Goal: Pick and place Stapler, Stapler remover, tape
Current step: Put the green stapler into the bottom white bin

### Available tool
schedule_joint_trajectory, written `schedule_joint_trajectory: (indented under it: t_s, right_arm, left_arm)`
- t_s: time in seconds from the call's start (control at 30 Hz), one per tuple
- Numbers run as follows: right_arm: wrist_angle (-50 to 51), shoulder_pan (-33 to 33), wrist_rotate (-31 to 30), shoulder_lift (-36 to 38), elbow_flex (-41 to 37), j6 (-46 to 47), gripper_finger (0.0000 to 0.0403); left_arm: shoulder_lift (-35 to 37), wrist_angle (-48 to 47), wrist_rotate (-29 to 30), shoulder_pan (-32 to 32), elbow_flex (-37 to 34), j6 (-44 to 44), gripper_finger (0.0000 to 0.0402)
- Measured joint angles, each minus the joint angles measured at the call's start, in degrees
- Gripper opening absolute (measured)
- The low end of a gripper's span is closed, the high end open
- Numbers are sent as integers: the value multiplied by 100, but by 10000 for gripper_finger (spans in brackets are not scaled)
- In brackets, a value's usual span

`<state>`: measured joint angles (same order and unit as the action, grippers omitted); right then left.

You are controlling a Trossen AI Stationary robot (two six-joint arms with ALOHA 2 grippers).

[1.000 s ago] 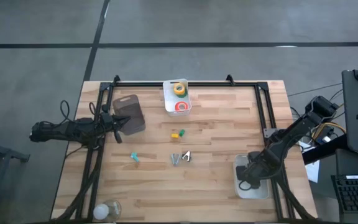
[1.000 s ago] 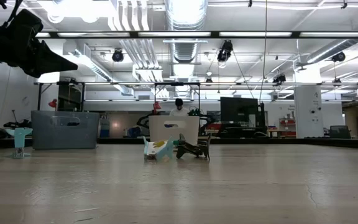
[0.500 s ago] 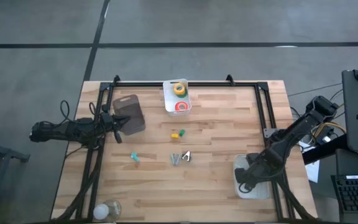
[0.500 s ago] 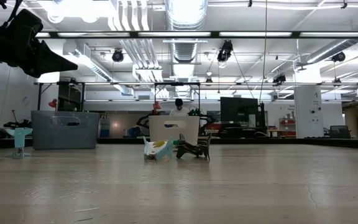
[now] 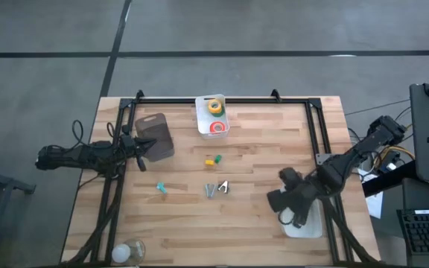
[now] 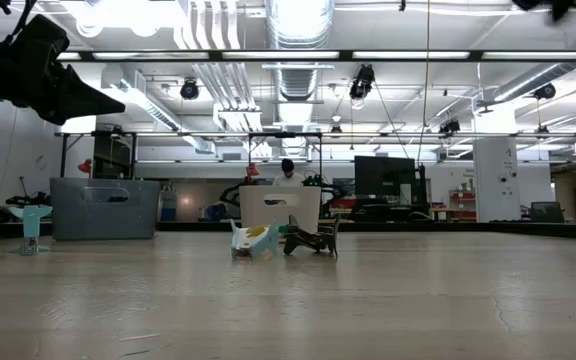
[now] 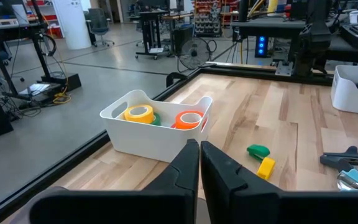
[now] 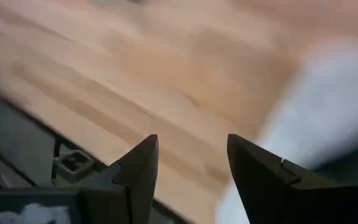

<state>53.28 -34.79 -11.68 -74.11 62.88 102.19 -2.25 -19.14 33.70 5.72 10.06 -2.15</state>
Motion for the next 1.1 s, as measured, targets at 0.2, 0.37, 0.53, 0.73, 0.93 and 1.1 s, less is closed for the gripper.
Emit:
schedule_joint_trajectory:
  t_s: [0.2, 0.37, 0.53, 0.73, 0.93, 1.1]
  right_arm:
    - [-1369, 683, -1652, 0, 269, -2741, 179]
    - [-2144, 1437, -1891, 0, 334, -3610, 169]
    - [-2193, 2304, -333, -265, 330, -5320, 168]
    - [-2210, 3117, 632, -888, 531, -6978, 185]
    - [-2033, 3563, 767, -1771, 1154, -8997, 207]
    - [-1426, 3892, 781, -2614, 1940, -10144, 217]
  left_arm:
    - [1, 0, -1, 0, 1, 1, 21]
    - [1, 0, 1, 0, 1, 0, 19]
    - [-1, -2, 1, -1, 0, 0, 20]
    - [-1, -35, 1, -1, 0, 0, 19]
    - [-3, -32, -1, -2, 1, 0, 21]
    - [-3, -29, 2, -1, 0, 0, 19]
